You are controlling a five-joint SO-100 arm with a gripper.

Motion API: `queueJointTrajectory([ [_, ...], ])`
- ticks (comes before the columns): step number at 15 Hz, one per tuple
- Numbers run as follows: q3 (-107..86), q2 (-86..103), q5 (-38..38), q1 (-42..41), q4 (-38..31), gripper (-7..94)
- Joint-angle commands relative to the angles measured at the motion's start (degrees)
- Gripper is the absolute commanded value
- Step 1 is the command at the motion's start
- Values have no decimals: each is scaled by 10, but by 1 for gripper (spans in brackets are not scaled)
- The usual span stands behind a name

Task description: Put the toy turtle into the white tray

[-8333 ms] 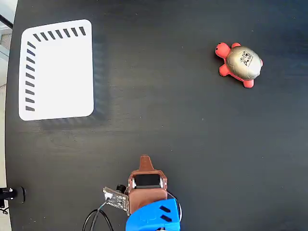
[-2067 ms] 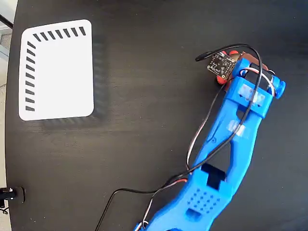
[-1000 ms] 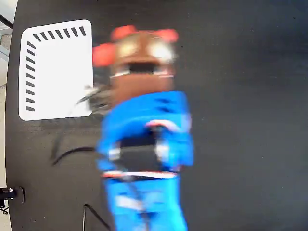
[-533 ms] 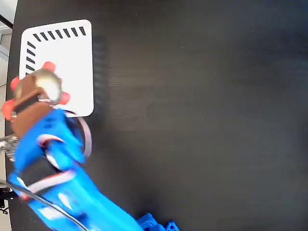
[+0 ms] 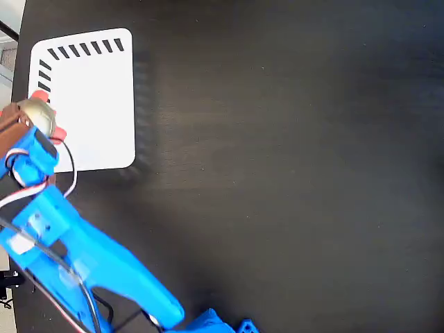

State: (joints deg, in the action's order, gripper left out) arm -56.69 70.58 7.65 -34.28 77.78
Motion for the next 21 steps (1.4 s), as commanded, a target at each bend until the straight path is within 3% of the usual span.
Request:
queueJointTrajectory([
  [1,76,1,9,7,-4,-4],
  [8,152,-105,9,95,-10,-4],
  [21,164,-162,11,92,21,-1],
])
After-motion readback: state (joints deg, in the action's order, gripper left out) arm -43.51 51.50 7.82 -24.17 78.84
